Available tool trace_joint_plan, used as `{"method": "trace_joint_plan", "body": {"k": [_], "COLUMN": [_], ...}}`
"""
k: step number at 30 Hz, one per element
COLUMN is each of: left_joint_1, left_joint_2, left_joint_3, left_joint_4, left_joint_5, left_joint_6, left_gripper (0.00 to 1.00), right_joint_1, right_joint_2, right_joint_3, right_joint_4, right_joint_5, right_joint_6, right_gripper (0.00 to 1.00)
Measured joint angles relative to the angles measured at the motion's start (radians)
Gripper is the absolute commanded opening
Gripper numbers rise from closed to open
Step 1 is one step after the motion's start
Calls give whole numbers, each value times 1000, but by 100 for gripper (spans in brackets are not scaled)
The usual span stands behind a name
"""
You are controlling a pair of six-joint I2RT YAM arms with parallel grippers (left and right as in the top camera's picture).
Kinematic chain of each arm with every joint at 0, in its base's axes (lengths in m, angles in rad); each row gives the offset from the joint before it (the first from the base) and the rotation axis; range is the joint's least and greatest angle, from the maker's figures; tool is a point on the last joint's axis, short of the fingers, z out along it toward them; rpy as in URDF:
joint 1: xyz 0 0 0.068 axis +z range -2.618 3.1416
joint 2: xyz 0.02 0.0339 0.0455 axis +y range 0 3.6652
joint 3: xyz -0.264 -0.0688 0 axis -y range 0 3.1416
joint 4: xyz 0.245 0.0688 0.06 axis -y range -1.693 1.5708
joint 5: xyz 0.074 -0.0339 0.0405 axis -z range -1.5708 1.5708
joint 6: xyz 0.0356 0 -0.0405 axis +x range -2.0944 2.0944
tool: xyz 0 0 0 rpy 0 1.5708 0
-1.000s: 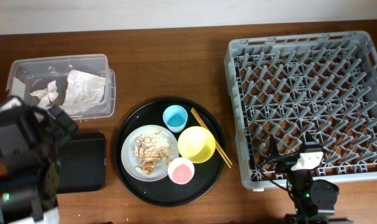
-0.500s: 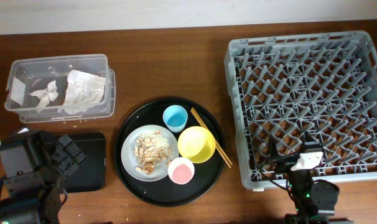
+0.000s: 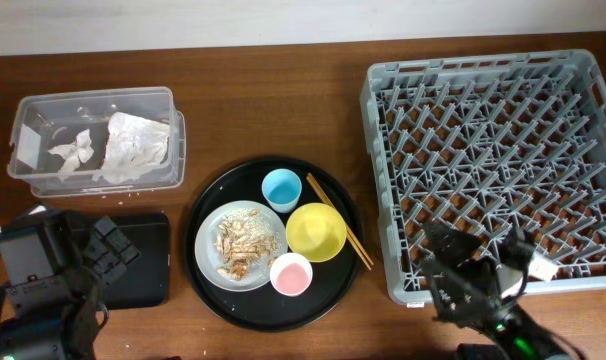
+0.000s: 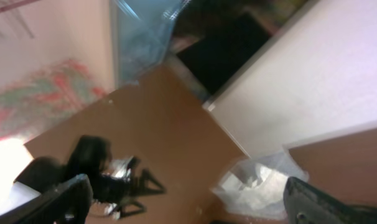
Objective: Sort waste into correct bins and load items into the dishwasher rack
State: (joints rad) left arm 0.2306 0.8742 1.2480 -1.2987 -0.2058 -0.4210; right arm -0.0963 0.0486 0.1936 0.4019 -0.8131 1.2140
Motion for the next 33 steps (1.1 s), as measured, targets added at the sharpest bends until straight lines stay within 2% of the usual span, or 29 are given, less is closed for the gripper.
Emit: {"method": "trace_joint_plan", "body": {"k": [2,3,5,8,11,14,15,17,18,20,21,28,29,30,31,33], "left_joint_1": [0,0,0,0,0,0,0,0,0,0,0,0,0,0,0,0], "left_joint_2": [0,0,0,0,1,1,1,1,2,1,1,1,1,1,1,1], "left_joint_3": [0,0,0,-1,0,-1,-1,-1,0,-1,-1,-1,-1,-1,-1,-1], "left_joint_4": [1,1,1,-1,0,1,0,0,0,0,0,0,0,0,0,0], "left_joint_5": [0,0,0,2,5,7,7,7,7,7,8,7,7,7,7,7], "left_joint_6": [0,0,0,0,0,0,0,0,0,0,0,0,0,0,0,0], "left_gripper": [99,99,99,99,99,99,99,99,99,99,99,99,99,99,99,99], "right_joint_1": [0,1,1,51,271,577,642,743,763,779,783,787,787,787,789,798], "right_joint_2": [105,171,342,710,1004,1289,1369,1638,1791,2023,2088,2213,2222,2235,2244,2275], "right_joint_3": [207,315,512,821,1122,1464,1555,1810,1950,2111,2134,2157,2157,2157,2157,2158], "right_joint_4": [-274,-463,-726,-1038,-1292,-1533,-1583,-1750,-1886,-1952,-1947,-1815,-1805,-1794,-1784,-1773], "right_joint_5": [19,33,56,78,236,579,632,736,765,764,746,582,573,563,562,626], "right_joint_6": [-140,-238,-424,-703,-862,-934,-940,-956,-961,-962,-963,-964,-963,-956,-943,-847], "right_gripper": [99,98,98,98,99,99,99,99,98,99,98,99,75,59,53,52]}}
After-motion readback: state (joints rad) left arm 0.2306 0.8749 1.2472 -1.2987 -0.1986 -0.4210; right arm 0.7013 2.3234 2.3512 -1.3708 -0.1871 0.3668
